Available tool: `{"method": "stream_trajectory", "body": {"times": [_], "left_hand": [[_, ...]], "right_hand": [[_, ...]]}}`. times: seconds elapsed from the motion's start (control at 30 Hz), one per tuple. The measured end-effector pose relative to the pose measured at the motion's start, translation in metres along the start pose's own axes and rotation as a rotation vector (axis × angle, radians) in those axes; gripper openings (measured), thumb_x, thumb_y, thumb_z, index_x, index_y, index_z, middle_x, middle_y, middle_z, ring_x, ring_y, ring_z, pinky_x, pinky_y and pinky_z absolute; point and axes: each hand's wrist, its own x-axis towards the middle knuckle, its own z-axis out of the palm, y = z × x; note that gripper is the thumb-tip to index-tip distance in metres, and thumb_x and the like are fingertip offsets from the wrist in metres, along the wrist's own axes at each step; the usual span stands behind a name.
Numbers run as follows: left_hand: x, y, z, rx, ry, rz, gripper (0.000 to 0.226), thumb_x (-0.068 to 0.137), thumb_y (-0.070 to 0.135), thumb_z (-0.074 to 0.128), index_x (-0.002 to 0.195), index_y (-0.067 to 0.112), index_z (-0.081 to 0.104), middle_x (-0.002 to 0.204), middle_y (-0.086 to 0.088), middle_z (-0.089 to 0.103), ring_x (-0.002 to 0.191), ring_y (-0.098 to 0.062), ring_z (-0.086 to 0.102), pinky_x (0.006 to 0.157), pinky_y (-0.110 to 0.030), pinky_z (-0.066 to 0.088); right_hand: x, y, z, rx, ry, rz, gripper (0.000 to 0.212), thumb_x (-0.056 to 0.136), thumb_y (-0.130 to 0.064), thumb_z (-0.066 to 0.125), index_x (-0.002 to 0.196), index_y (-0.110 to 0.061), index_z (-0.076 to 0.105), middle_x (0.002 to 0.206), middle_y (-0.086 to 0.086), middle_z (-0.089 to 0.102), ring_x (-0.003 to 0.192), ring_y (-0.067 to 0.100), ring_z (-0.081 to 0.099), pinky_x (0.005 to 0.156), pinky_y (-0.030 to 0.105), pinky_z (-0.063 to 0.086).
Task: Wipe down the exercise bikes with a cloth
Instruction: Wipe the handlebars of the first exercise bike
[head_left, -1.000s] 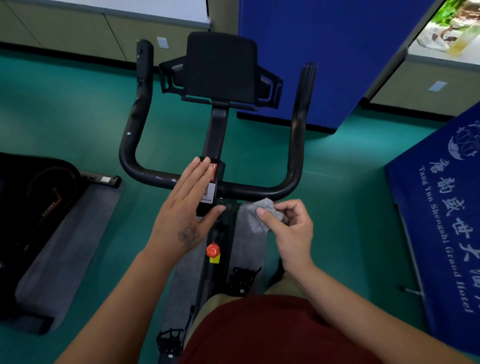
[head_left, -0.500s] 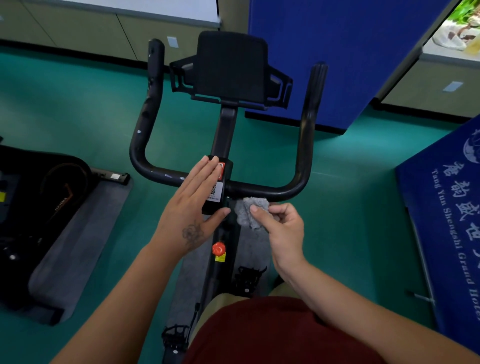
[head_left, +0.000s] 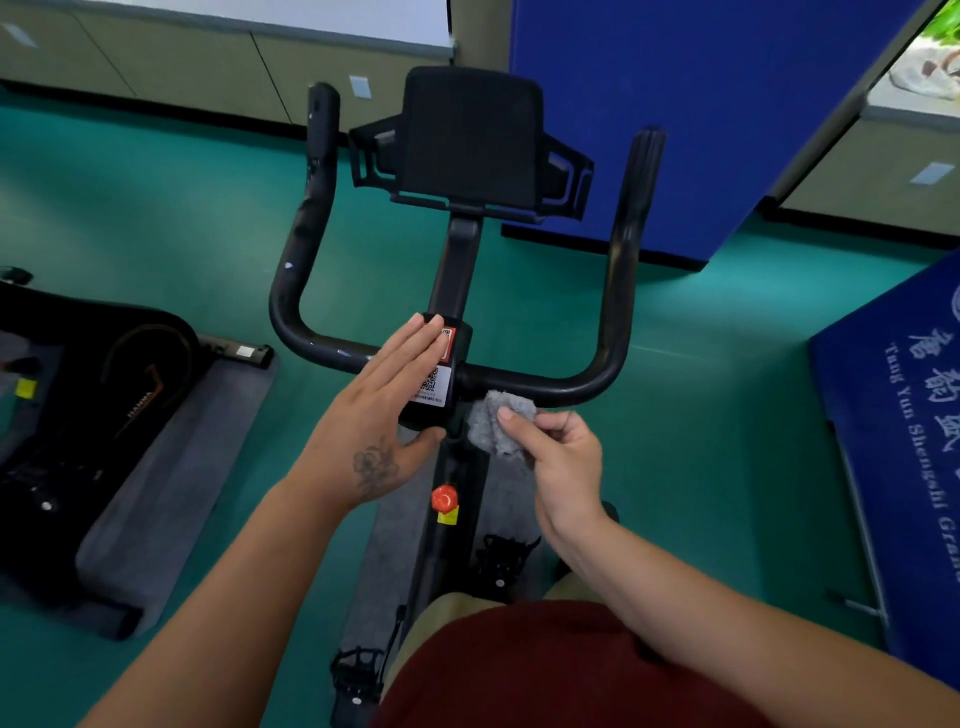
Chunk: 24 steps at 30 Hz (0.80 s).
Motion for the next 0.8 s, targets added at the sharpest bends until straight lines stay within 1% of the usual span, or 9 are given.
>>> {"method": "stream_trajectory", "body": {"times": [0.1,0.17,0.33,0.43,0.5,0.57,0.67,0.7,0.8], "left_hand": [[0.001,0.0,-0.002,-0.004,-0.005,0.009,0.096,0.086,0.009,0.084,0.167,0.012,0.033,0.176,0.005,0.027,0.165,-0.016,0.018,0.129,-0.05,0.032],[0.001,0.001,-0.001,-0.007,-0.002,0.0,0.097,0.085,0.008,0.084,0.167,0.013,0.033,0.176,0.006,0.027,0.165,-0.015,0.018,0.13,-0.049,0.031],[0.001,0.002,0.003,-0.036,0.008,-0.022,0.097,0.085,0.007,0.084,0.167,0.013,0.033,0.176,0.007,0.027,0.165,-0.014,0.017,0.132,-0.045,0.028],[0.001,0.002,0.002,-0.035,0.017,-0.019,0.097,0.085,0.007,0.083,0.167,0.014,0.033,0.176,0.008,0.027,0.165,-0.014,0.017,0.132,-0.046,0.028],[0.0,0.002,0.003,-0.029,0.015,-0.024,0.098,0.085,0.008,0.084,0.167,0.015,0.032,0.176,0.009,0.027,0.165,-0.013,0.016,0.133,-0.041,0.025],[0.0,0.003,0.003,-0.022,0.014,-0.026,0.099,0.084,0.007,0.084,0.168,0.014,0.031,0.176,0.008,0.026,0.165,-0.012,0.015,0.133,-0.033,0.02],[0.0,0.003,0.005,-0.025,0.019,-0.027,0.098,0.083,0.005,0.082,0.167,0.014,0.032,0.176,0.007,0.027,0.165,-0.013,0.015,0.133,-0.029,0.017],[-0.001,0.004,0.005,-0.028,0.022,-0.028,0.098,0.083,0.004,0.082,0.167,0.014,0.032,0.176,0.007,0.027,0.165,-0.013,0.015,0.133,-0.028,0.017],[-0.001,0.007,0.006,-0.041,0.037,-0.031,0.097,0.083,0.002,0.082,0.167,0.013,0.033,0.176,0.006,0.028,0.165,-0.013,0.016,0.132,-0.023,0.014]], "right_hand": [[-0.002,0.002,0.013,0.069,-0.027,0.061,0.035,0.078,0.001,0.087,0.082,-0.012,0.055,0.081,0.009,0.068,0.067,0.012,0.068,0.061,0.022,0.055],[-0.002,0.002,0.013,0.087,-0.03,0.07,0.034,0.078,0.003,0.086,0.082,-0.011,0.056,0.08,0.008,0.068,0.066,0.011,0.068,0.061,0.021,0.055],[0.001,-0.003,-0.004,0.06,-0.036,0.068,0.037,0.076,0.003,0.088,0.081,-0.013,0.055,0.092,0.018,0.065,0.083,0.024,0.067,0.075,0.03,0.06],[0.002,-0.005,-0.003,0.047,-0.03,0.059,0.038,0.076,0.003,0.088,0.079,-0.014,0.054,0.082,0.012,0.064,0.073,0.019,0.066,0.067,0.025,0.058],[0.002,-0.004,0.005,0.035,-0.025,0.059,0.039,0.076,0.001,0.089,0.079,-0.014,0.053,0.079,0.009,0.063,0.066,0.014,0.064,0.061,0.022,0.055],[0.001,0.0,0.016,0.031,-0.026,0.071,0.038,0.077,0.001,0.089,0.081,-0.013,0.054,0.083,0.011,0.066,0.067,0.013,0.066,0.061,0.022,0.055],[-0.003,0.006,0.028,0.061,-0.013,0.107,0.04,0.076,0.0,0.09,0.083,-0.013,0.053,0.092,0.018,0.071,0.083,0.024,0.071,0.078,0.035,0.061],[-0.003,0.006,0.029,0.067,-0.017,0.115,0.041,0.075,0.0,0.09,0.083,-0.014,0.053,0.093,0.018,0.071,0.084,0.026,0.071,0.08,0.037,0.061],[-0.002,-0.004,0.02,0.049,-0.085,0.153,0.04,0.077,0.002,0.088,0.084,-0.015,0.053,0.089,0.011,0.068,0.079,0.02,0.069,0.072,0.03,0.058]]}}
